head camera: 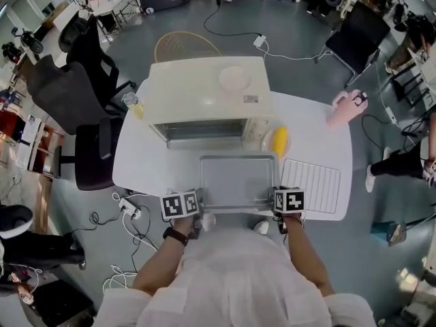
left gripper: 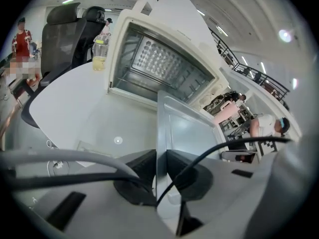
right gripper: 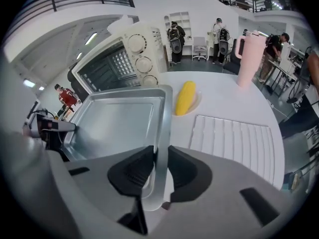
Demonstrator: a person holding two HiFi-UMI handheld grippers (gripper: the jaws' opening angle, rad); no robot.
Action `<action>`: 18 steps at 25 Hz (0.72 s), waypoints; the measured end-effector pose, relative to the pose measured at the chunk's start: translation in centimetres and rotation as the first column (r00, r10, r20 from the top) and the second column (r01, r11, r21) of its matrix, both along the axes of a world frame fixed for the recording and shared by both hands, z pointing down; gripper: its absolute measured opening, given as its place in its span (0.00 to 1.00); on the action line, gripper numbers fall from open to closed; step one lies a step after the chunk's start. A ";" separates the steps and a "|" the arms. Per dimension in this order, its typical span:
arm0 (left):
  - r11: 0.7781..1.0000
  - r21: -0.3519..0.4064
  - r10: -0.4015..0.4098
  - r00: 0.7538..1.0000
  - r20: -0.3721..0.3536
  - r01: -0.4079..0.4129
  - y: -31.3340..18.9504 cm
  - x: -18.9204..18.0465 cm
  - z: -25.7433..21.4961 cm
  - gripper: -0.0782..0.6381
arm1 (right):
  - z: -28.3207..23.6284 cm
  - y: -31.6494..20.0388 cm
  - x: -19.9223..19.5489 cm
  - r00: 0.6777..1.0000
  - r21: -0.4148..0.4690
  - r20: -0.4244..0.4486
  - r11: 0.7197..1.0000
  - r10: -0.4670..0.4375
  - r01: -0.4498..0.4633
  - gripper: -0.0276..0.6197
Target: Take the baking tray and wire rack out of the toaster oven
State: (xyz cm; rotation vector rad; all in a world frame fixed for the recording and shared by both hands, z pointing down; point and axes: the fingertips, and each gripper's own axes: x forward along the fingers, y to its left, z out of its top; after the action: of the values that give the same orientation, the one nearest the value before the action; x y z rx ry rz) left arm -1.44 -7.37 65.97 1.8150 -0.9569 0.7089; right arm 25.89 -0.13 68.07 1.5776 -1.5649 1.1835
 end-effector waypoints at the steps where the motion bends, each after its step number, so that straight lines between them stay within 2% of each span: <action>1: 1.000 -0.001 0.006 1.000 -0.008 -0.006 0.5 1.3 -0.1 0.19 | -0.1 0.7 1.2 1.000 -0.001 -0.004 1.000 0.007 -0.007 0.18; 7: 0.996 0.001 0.091 0.995 -0.034 -0.091 3.4 10.8 0.0 0.19 | 0.3 5.4 10.1 0.995 -0.018 -0.034 0.996 0.089 -0.090 0.19; 13: 0.981 0.010 0.196 0.980 -0.039 -0.196 6.3 20.4 1.2 0.19 | 1.7 10.9 18.8 0.981 -0.039 -0.048 0.981 0.188 -0.190 0.19; 18: 0.972 -0.005 0.236 0.971 -0.038 -0.236 8.4 26.2 3.0 0.19 | 3.3 14.2 24.1 0.968 -0.049 -0.037 0.967 0.247 -0.249 0.19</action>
State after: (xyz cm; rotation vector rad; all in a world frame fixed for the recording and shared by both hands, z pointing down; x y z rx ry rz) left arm 24.80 1.07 68.95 1.9468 -0.7178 0.8207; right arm 49.98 14.10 71.38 1.7863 -1.3331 1.3149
